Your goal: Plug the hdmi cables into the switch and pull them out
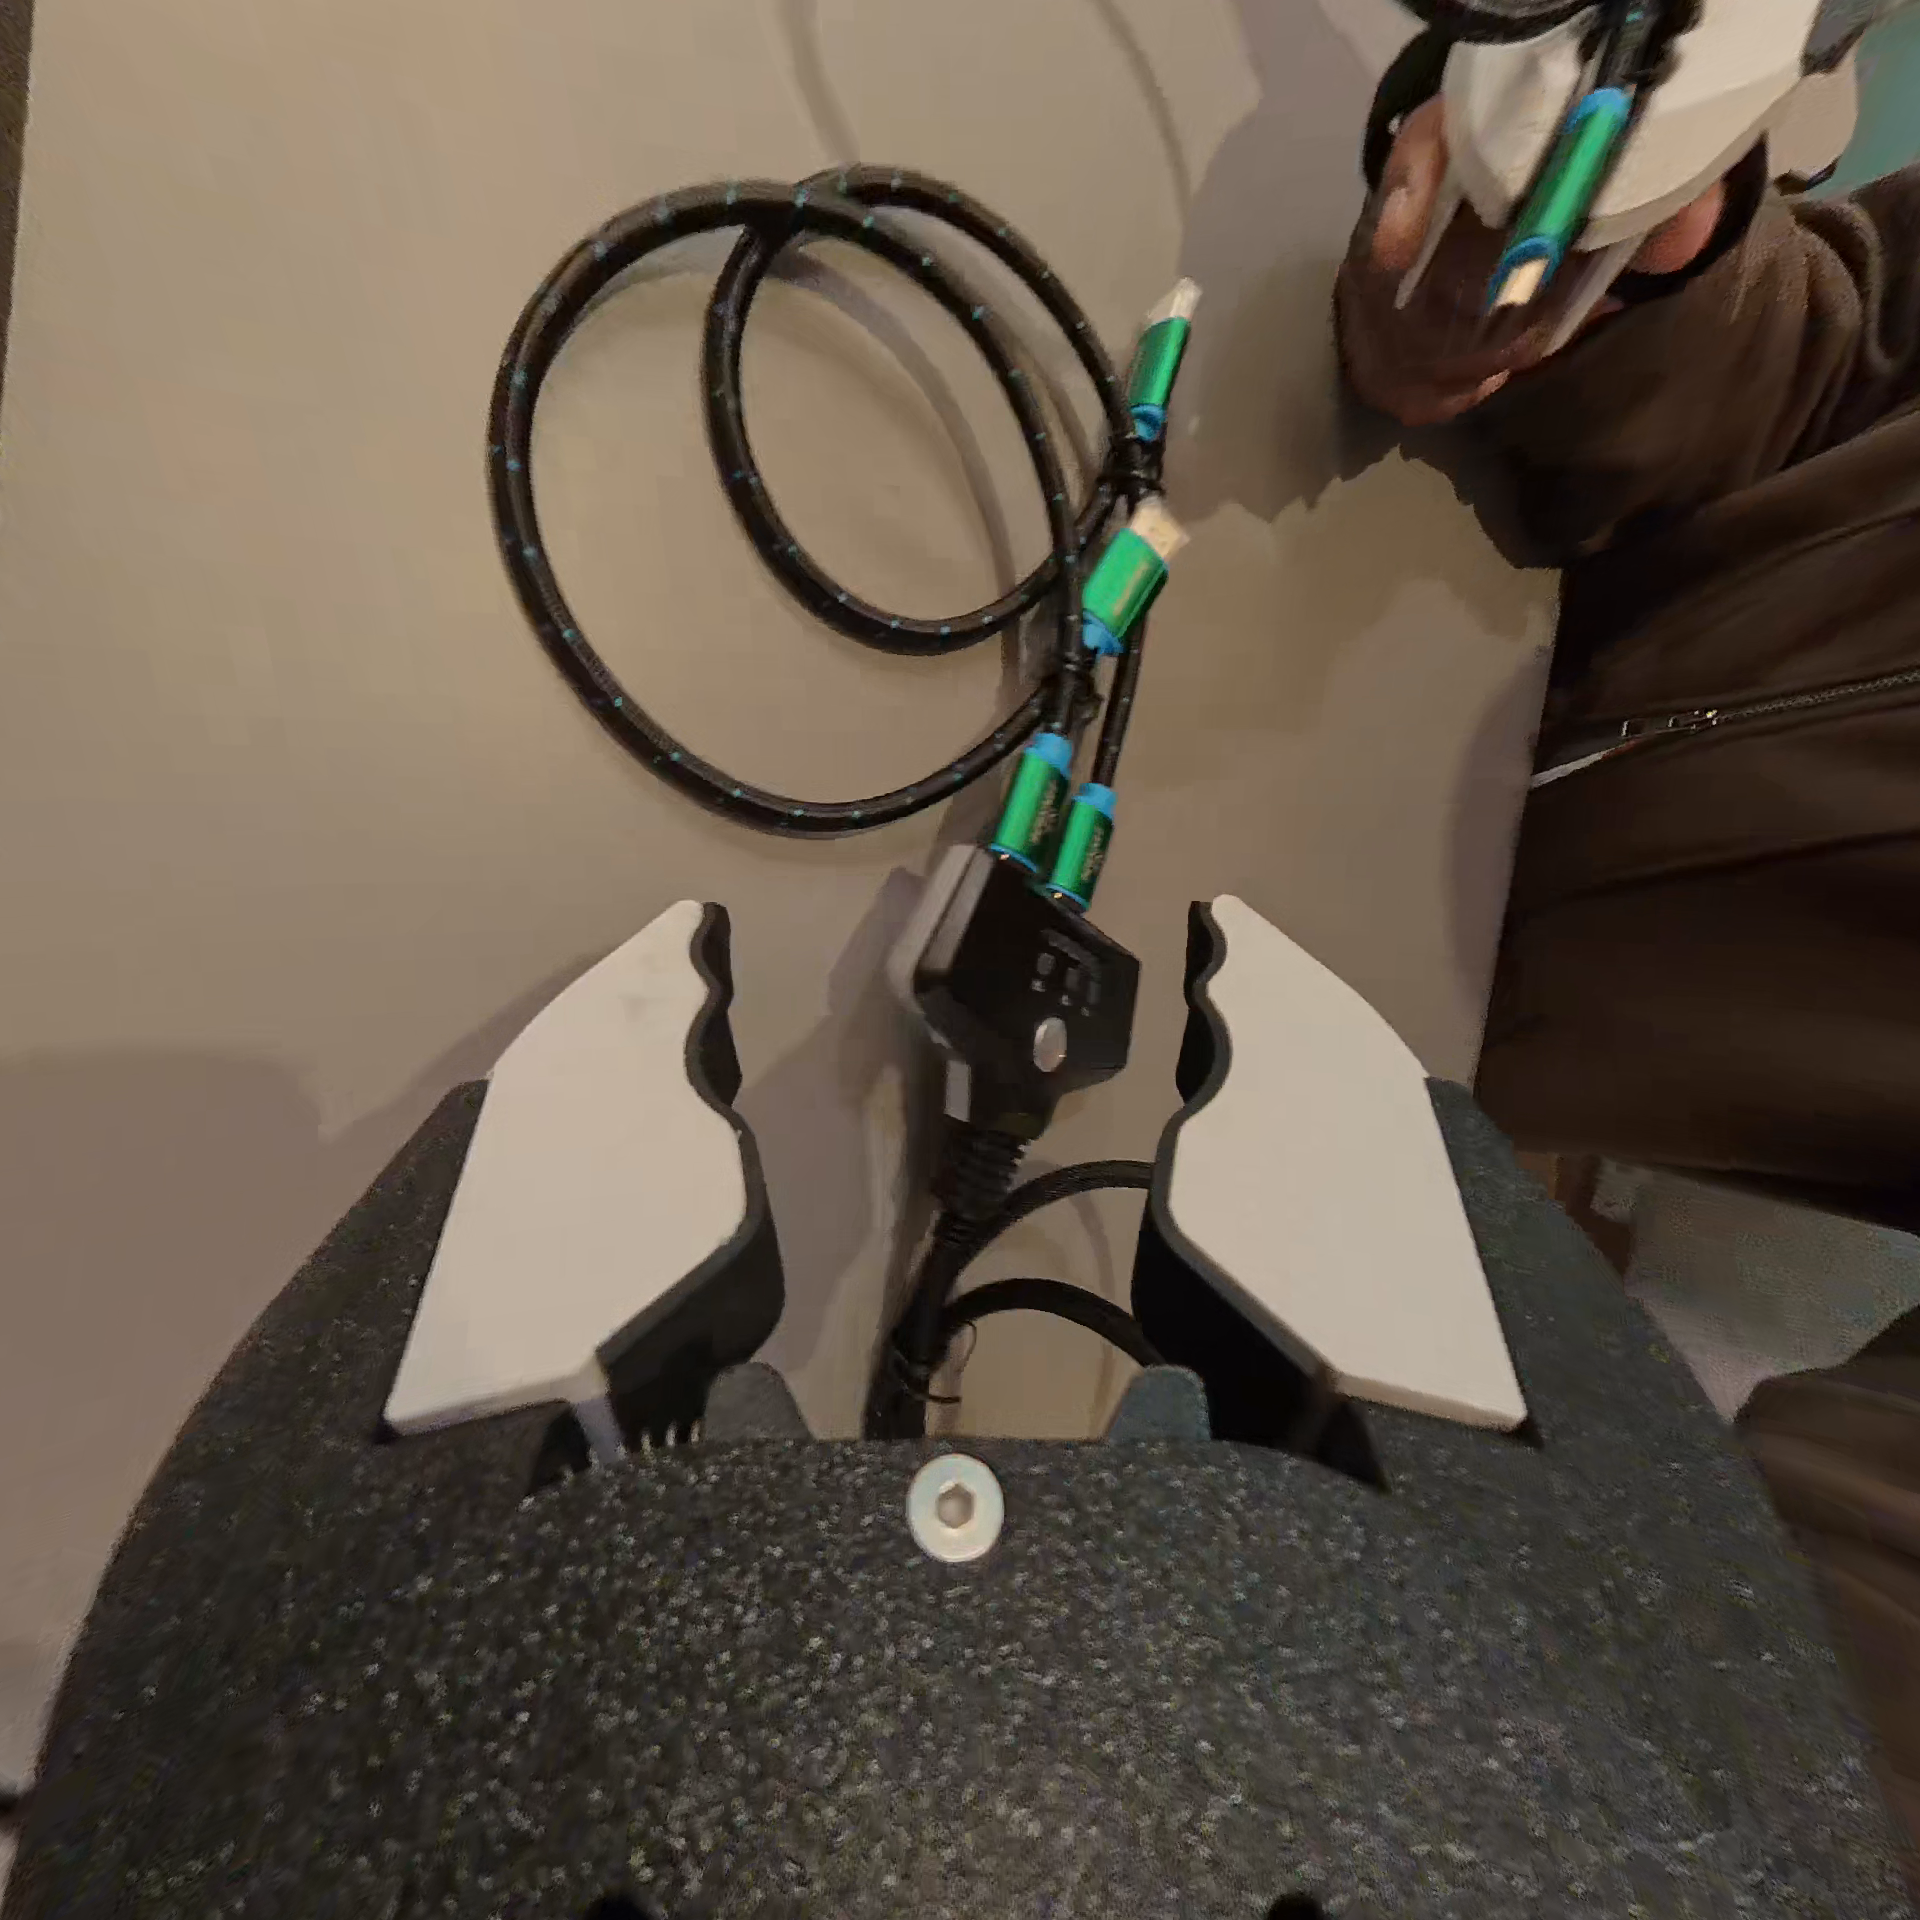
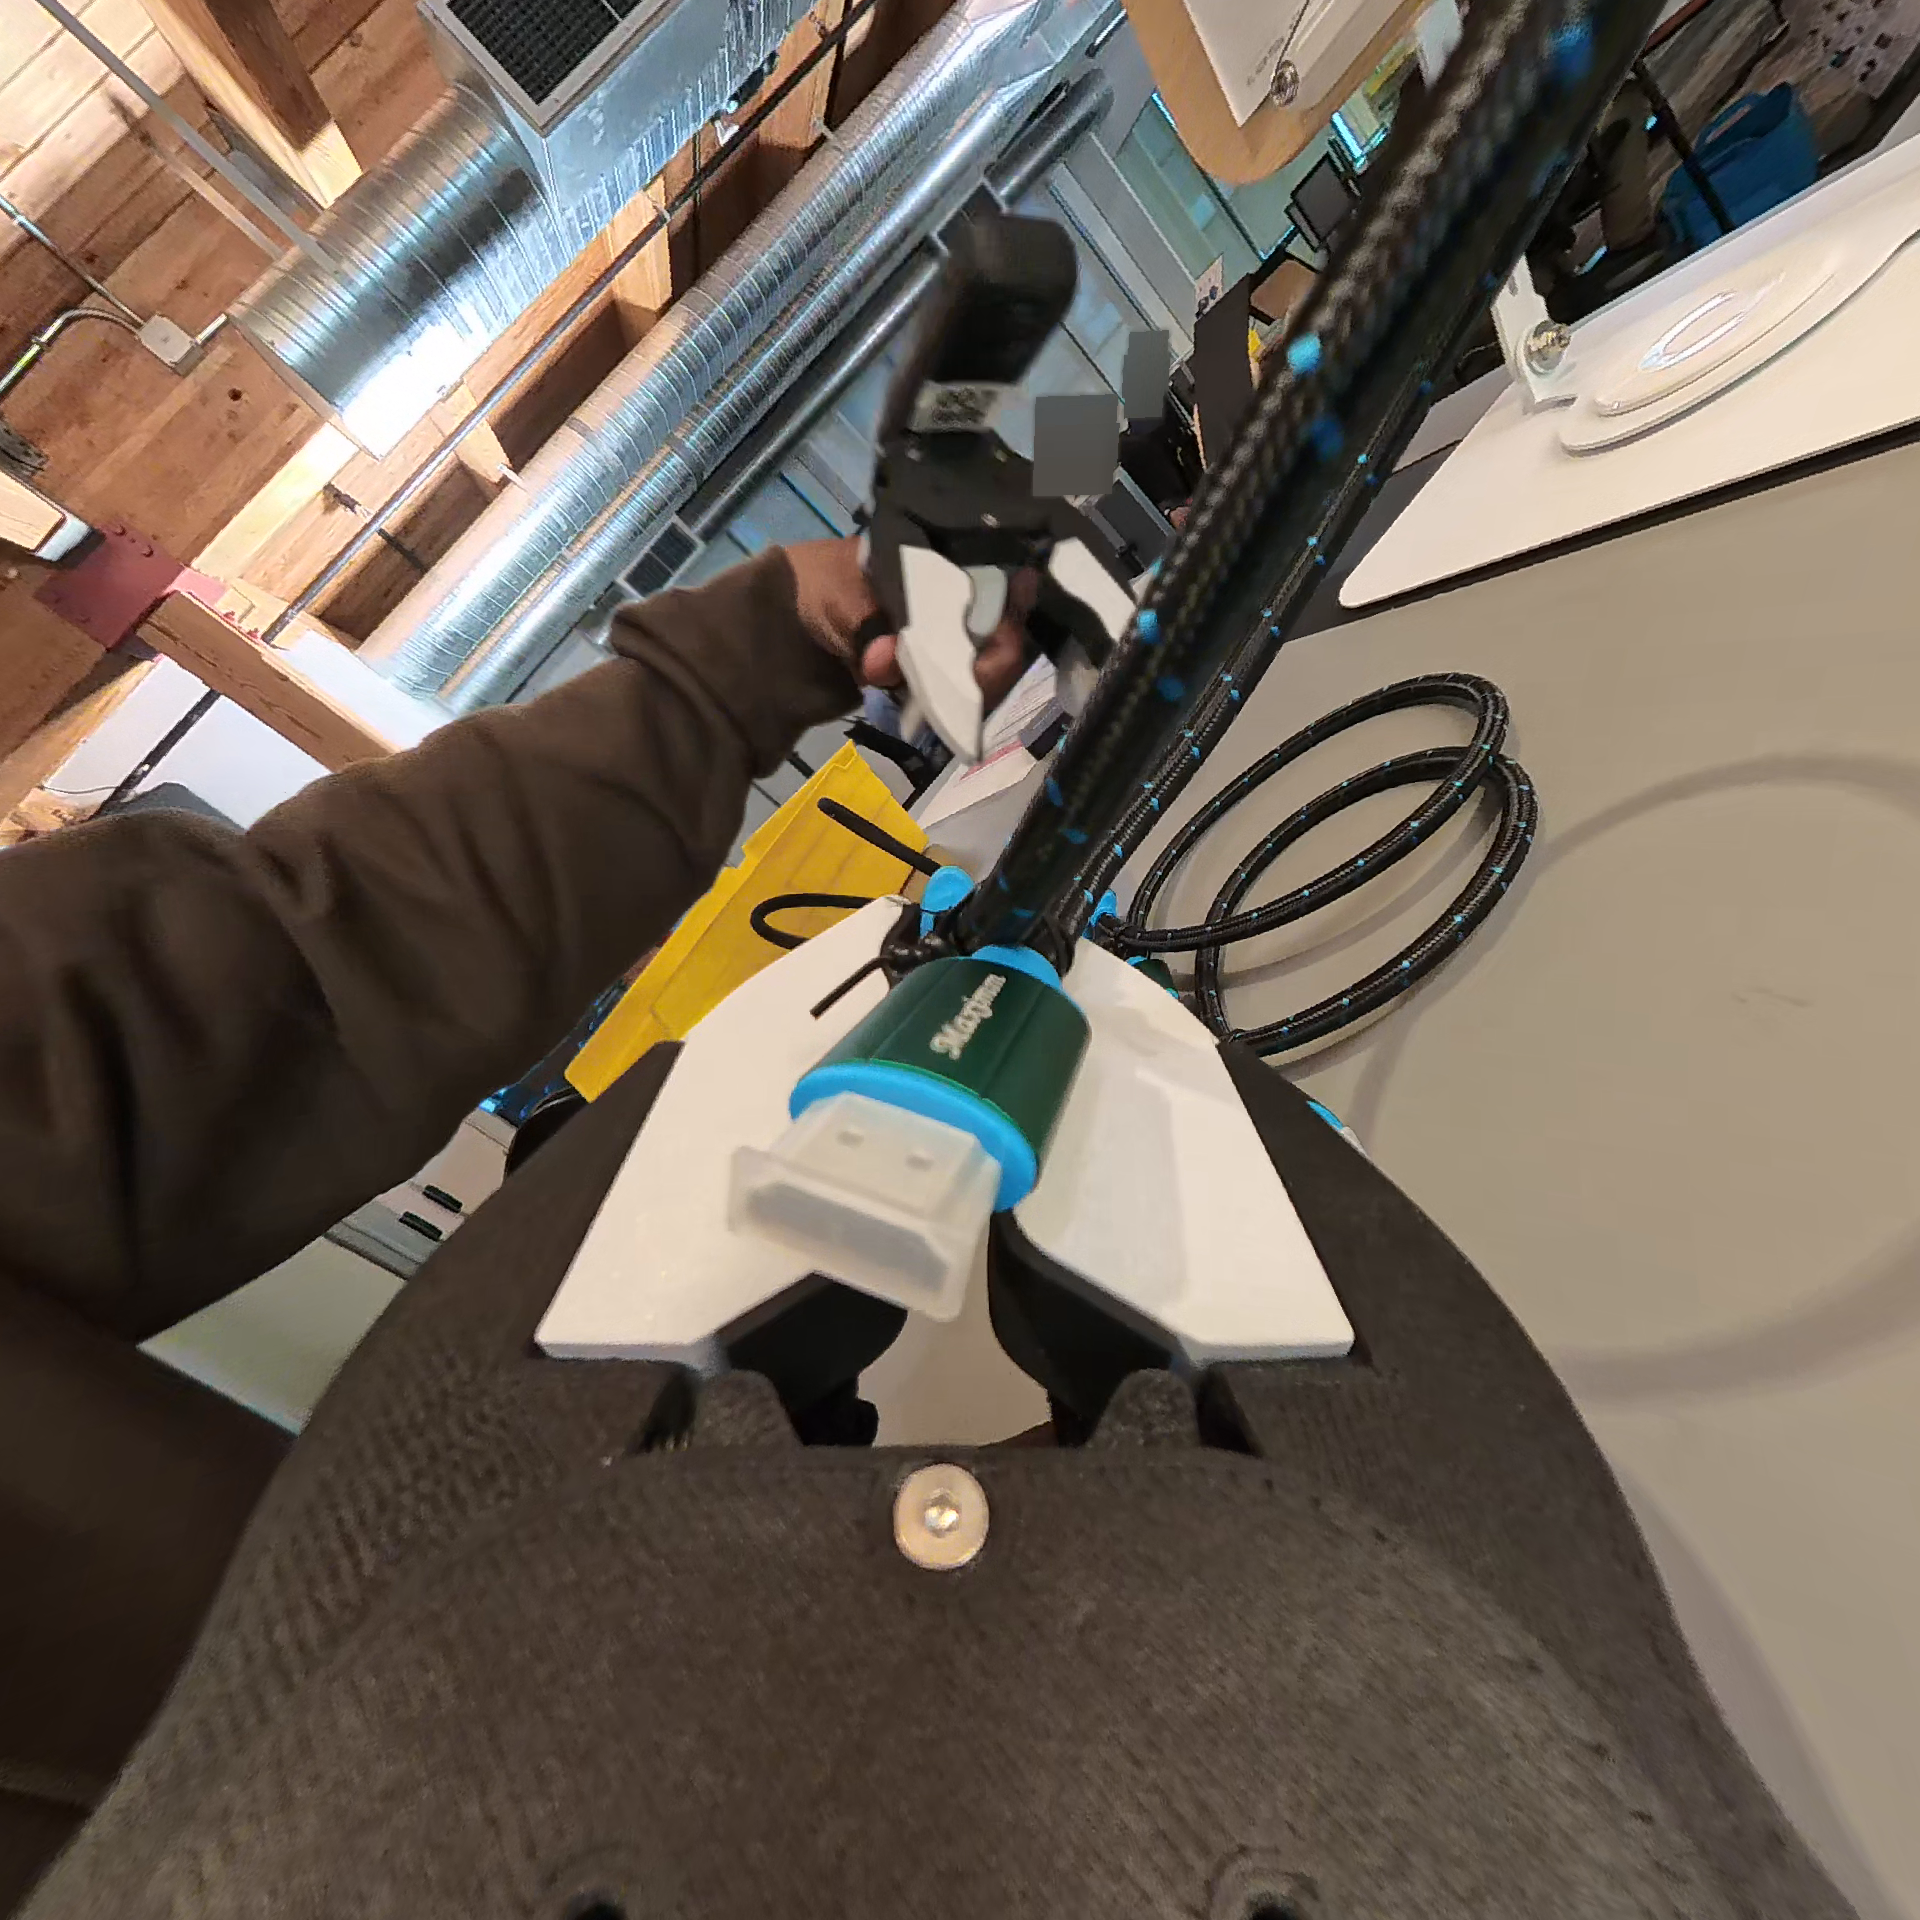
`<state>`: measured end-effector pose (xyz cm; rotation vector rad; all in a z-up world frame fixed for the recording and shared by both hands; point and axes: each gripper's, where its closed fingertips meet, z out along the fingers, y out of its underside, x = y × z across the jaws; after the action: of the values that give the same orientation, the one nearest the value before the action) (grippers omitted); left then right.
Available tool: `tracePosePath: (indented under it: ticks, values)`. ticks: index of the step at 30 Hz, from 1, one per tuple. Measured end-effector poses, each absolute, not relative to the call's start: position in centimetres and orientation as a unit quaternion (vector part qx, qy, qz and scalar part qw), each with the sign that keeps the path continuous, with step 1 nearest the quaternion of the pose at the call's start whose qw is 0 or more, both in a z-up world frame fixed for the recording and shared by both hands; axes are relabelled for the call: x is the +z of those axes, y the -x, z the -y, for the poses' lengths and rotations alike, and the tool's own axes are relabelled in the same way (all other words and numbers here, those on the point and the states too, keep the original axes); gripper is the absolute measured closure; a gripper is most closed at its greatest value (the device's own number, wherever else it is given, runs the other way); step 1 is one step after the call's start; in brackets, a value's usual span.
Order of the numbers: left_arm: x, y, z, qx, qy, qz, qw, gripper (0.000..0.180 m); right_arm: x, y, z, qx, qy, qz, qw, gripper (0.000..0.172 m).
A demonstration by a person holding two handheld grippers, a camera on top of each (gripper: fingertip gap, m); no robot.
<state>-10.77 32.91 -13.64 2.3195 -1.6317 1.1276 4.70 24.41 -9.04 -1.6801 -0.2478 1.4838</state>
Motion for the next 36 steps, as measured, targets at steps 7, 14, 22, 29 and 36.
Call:
tracePosePath:
  ticks: [7,14,22,29,36]
  values:
    - [-17.0,12.6,-29.4,0.458,-0.714,0.510,0.141,0.126,-9.0,-4.7,-24.4,0.599,0.672,0.099,0.425,0.161]
    - [-17.4,11.8,-25.2,0.445,-0.684,0.557,0.154,0.136,-9.1,-4.4,-24.4,0.599,0.673,0.101,0.423,0.161]
    - [-17.4,9.0,-21.9,0.493,-0.684,0.522,0.128,0.153,-9.1,-4.3,-24.3,0.595,0.675,0.105,0.423,0.161]
    - [-14.8,8.0,-23.0,0.550,-0.710,0.441,-0.003,0.160,-8.7,-3.6,-23.5,0.610,0.664,0.120,0.415,0.161]
    - [-10.4,7.9,-24.3,0.610,-0.714,0.312,-0.144,0.160,-7.9,-3.0,-22.5,0.630,0.648,0.144,0.403,0.161]
